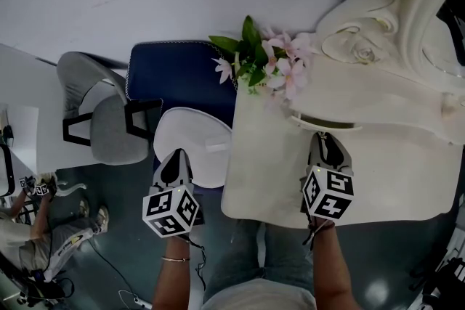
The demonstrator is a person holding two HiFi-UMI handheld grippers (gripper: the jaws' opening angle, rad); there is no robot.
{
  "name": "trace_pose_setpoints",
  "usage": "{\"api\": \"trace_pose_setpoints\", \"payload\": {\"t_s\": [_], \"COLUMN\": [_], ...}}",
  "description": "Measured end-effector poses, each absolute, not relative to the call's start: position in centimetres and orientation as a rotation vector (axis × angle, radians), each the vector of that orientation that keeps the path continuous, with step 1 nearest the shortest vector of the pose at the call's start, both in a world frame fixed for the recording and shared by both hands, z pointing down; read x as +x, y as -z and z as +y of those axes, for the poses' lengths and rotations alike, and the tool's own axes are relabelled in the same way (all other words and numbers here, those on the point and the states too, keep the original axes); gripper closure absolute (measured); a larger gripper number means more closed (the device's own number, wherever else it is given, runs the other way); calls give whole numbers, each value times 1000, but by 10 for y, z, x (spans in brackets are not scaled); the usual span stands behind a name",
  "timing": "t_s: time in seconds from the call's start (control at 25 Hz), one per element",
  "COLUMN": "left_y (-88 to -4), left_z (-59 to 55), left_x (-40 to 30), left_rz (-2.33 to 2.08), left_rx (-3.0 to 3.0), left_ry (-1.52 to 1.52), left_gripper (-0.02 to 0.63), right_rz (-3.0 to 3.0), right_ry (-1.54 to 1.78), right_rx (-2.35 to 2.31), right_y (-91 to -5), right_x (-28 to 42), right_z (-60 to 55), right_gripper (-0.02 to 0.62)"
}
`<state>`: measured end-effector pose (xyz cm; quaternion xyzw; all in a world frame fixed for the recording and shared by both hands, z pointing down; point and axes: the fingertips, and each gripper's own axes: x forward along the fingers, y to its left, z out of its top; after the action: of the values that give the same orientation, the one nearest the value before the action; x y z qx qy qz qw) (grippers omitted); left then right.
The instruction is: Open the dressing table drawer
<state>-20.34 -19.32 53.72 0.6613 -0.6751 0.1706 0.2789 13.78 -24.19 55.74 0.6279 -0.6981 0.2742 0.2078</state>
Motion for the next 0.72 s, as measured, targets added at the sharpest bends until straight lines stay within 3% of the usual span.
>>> {"api": "trace_pose_setpoints", "payload": {"t_s": [0.72], "left_y": [-535], "left_z": [-189], "left_x": [-205], "left_rz": [-1804], "left_rx": [1787], "left_ry": [-458], "left_gripper": [584], "right_rz": [-1937], "right_ry": [-762], "right_rx": [1756], "right_y": [-557], "right_x": [137], "right_z": [-233], "right_gripper": [493]}}
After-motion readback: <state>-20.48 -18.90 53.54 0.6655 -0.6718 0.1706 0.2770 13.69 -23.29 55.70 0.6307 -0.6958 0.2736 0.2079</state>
